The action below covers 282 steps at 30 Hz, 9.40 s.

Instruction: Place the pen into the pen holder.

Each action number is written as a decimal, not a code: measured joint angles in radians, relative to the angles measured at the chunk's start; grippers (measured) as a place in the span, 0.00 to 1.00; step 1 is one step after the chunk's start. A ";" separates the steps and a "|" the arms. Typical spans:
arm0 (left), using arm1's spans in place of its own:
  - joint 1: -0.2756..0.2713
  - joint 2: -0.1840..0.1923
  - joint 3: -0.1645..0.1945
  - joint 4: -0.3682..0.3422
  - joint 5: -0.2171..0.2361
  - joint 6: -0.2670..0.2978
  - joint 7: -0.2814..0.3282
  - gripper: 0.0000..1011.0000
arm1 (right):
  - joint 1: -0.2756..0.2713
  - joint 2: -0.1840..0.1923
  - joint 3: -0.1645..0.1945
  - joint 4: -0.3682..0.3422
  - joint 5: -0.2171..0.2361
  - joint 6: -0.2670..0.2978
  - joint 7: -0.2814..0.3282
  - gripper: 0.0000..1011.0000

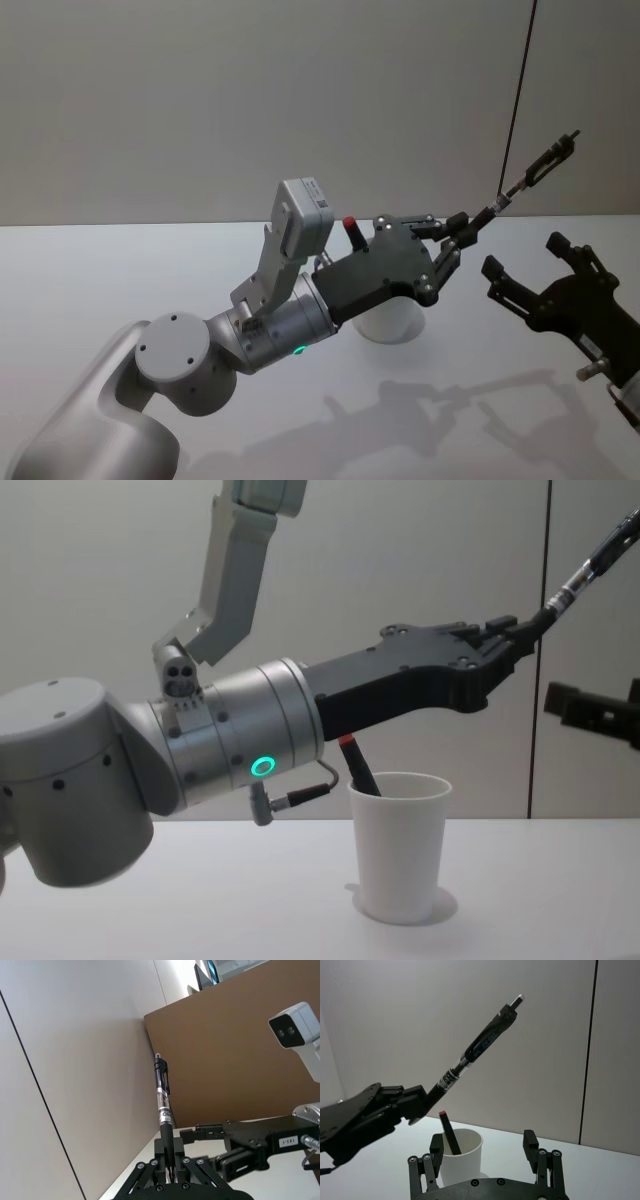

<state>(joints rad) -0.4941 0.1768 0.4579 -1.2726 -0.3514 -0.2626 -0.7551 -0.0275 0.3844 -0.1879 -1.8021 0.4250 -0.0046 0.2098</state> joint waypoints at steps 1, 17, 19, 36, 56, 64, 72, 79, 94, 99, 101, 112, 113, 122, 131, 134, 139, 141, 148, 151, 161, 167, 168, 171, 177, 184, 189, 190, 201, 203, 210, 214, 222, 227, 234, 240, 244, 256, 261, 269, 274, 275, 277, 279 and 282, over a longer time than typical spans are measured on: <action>0.000 0.000 0.000 0.000 0.000 0.000 0.000 0.10 | -0.002 0.003 0.002 -0.002 0.011 -0.001 0.006 0.99; 0.000 0.000 0.000 0.001 -0.003 0.000 -0.002 0.10 | -0.045 0.052 0.056 -0.051 0.302 -0.011 0.114 0.99; 0.000 0.000 0.000 0.001 -0.003 0.000 -0.003 0.10 | -0.049 0.054 0.061 -0.056 0.345 -0.006 0.122 0.99; 0.000 0.000 0.000 0.001 -0.004 0.000 -0.003 0.10 | -0.014 0.027 0.067 -0.056 0.576 0.077 0.093 0.99; 0.000 0.000 0.000 0.001 -0.003 0.000 -0.003 0.10 | 0.099 -0.036 0.021 -0.013 0.586 0.207 0.004 0.99; 0.000 0.000 0.000 0.001 -0.003 0.000 -0.003 0.10 | 0.131 -0.052 0.009 0.003 0.580 0.227 -0.003 0.99; 0.000 0.000 0.000 0.001 -0.003 0.000 -0.003 0.10 | 0.153 -0.064 0.000 0.017 0.581 0.228 -0.005 0.99; 0.000 0.000 0.000 0.001 -0.003 0.000 -0.003 0.10 | 0.160 -0.067 -0.005 0.022 0.587 0.226 -0.006 0.99; 0.000 0.000 0.000 0.001 -0.003 0.000 -0.003 0.10 | 0.165 -0.069 -0.010 0.026 0.593 0.224 -0.008 0.71; 0.000 0.000 0.000 0.001 -0.003 0.000 -0.003 0.10 | 0.166 -0.070 -0.011 0.026 0.593 0.224 -0.008 0.53; 0.000 0.000 0.000 0.001 -0.003 0.000 -0.003 0.10 | 0.166 -0.070 -0.011 0.026 0.593 0.224 -0.008 0.50; 0.000 0.000 0.000 0.001 -0.003 0.001 -0.003 0.10 | 0.167 -0.070 -0.012 0.027 0.595 0.223 -0.007 0.14; 0.000 0.000 0.000 0.001 -0.003 0.001 -0.003 0.10 | 0.167 -0.070 -0.012 0.027 0.595 0.224 -0.007 0.14; 0.000 0.000 0.000 0.001 -0.003 0.000 -0.003 0.10 | 0.168 -0.070 -0.012 0.027 0.595 0.224 -0.007 0.14; 0.000 0.000 0.000 0.000 -0.004 0.000 -0.003 0.26 | 0.168 -0.070 -0.011 0.027 0.595 0.224 -0.008 0.14; 0.000 0.000 0.000 0.000 -0.004 0.000 -0.003 0.36 | 0.168 -0.070 -0.011 0.027 0.595 0.224 -0.008 0.14; 0.000 0.000 0.000 0.000 -0.004 0.000 -0.003 0.54 | 0.167 -0.070 -0.012 0.027 0.595 0.224 -0.008 0.14; 0.000 0.000 0.000 0.000 -0.004 0.000 -0.003 0.59 | 0.167 -0.070 -0.012 0.027 0.595 0.224 -0.008 0.14; 0.000 0.000 0.000 0.001 -0.004 0.000 -0.003 0.81 | 0.167 -0.070 -0.012 0.027 0.595 0.224 -0.008 0.14; 0.000 0.000 0.000 0.001 -0.003 0.000 -0.003 0.88 | 0.168 -0.070 -0.012 0.027 0.594 0.223 -0.007 0.14; 0.000 0.000 0.000 0.001 -0.003 0.000 -0.003 0.99 | 0.182 -0.064 -0.016 0.041 0.554 0.218 0.017 0.14; 0.000 0.000 0.000 0.001 -0.003 0.000 -0.003 0.99 | 0.193 -0.057 -0.016 0.056 0.519 0.213 0.029 0.14; 0.000 0.000 0.000 0.001 -0.003 0.000 -0.003 0.99 | 0.197 -0.054 -0.016 0.062 0.508 0.211 0.032 0.14; 0.000 0.000 0.000 0.001 -0.003 0.000 -0.003 0.99 | 0.203 -0.051 -0.016 0.070 0.490 0.209 0.037 0.14; 0.000 0.000 0.000 0.001 -0.003 0.000 -0.003 0.99 | 0.225 -0.046 -0.017 0.101 0.435 0.203 0.055 0.14; 0.000 0.000 0.000 0.001 -0.003 0.000 -0.003 0.99 | 0.255 -0.048 -0.023 0.142 0.373 0.196 0.077 0.14; 0.000 0.000 0.000 0.001 -0.004 0.000 -0.003 0.99 | 0.280 -0.055 -0.031 0.177 0.324 0.188 0.095 0.14; 0.000 0.000 0.000 0.001 -0.004 0.000 -0.003 0.99 | 0.289 -0.058 -0.034 0.189 0.308 0.185 0.102 0.14; 0.000 0.000 0.000 0.001 -0.003 0.000 -0.003 0.99 | 0.354 -0.089 -0.061 0.291 0.190 0.160 0.146 0.14; 0.000 0.000 0.000 0.001 -0.003 0.000 -0.003 0.99 | 0.369 -0.098 -0.068 0.314 0.167 0.154 0.155 0.14; 0.000 0.000 0.000 0.001 -0.003 0.000 -0.003 0.99 | 0.412 -0.126 -0.089 0.393 0.106 0.132 0.175 0.14; 0.000 0.000 0.000 0.001 -0.003 0.000 -0.003 0.99 | 0.433 -0.140 -0.099 0.432 0.079 0.122 0.184 0.14; 0.000 0.000 0.000 0.001 -0.003 0.000 -0.003 0.99 | 0.476 -0.174 -0.123 0.514 0.033 0.099 0.198 0.14; 0.000 0.000 0.000 0.001 -0.003 0.000 -0.003 0.99 | 0.500 -0.193 -0.135 0.561 0.012 0.085 0.201 0.14; 0.000 0.000 0.000 0.001 -0.003 0.000 -0.003 0.99 | 0.523 -0.212 -0.148 0.613 -0.011 0.069 0.203 0.14; 0.000 0.000 0.000 0.001 -0.003 0.000 -0.003 0.99 | 0.539 -0.225 -0.157 0.650 -0.024 0.056 0.203 0.14; 0.000 0.000 0.000 0.001 -0.003 0.000 -0.003 0.99 | 0.552 -0.235 -0.164 0.677 -0.033 0.046 0.202 0.14; 0.000 0.000 0.000 0.001 -0.003 0.000 -0.003 0.99 | 0.570 -0.251 -0.174 0.718 -0.045 0.031 0.201 0.23; 0.000 0.000 0.000 0.001 -0.003 0.000 -0.003 0.99 | 0.574 -0.254 -0.176 0.726 -0.048 0.028 0.201 0.36; 0.000 0.000 0.000 0.001 -0.003 0.000 -0.003 0.99 | 0.577 -0.258 -0.179 0.734 -0.050 0.025 0.201 0.66; 0.000 0.000 0.000 0.001 -0.003 0.000 -0.003 0.99 | 0.578 -0.258 -0.179 0.736 -0.050 0.024 0.201 0.80; 0.000 0.000 0.000 0.001 -0.003 0.000 -0.003 0.99 | 0.578 -0.258 -0.179 0.735 -0.050 0.024 0.200 0.82; 0.000 0.000 0.000 0.001 -0.003 0.000 -0.003 0.99 | 0.576 -0.256 -0.177 0.728 -0.049 0.024 0.199 0.88; 0.000 0.000 0.000 0.001 -0.003 0.000 -0.003 0.99 | 0.572 -0.252 -0.174 0.718 -0.047 0.024 0.198 0.93; 0.000 0.000 0.000 0.001 -0.003 0.000 -0.003 0.99 | 0.557 -0.239 -0.165 0.684 -0.037 0.025 0.189 0.99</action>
<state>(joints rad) -0.4941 0.1767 0.4581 -1.2720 -0.3548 -0.2624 -0.7579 0.5298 0.1449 -0.3533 -1.1179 0.3882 0.0205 0.3988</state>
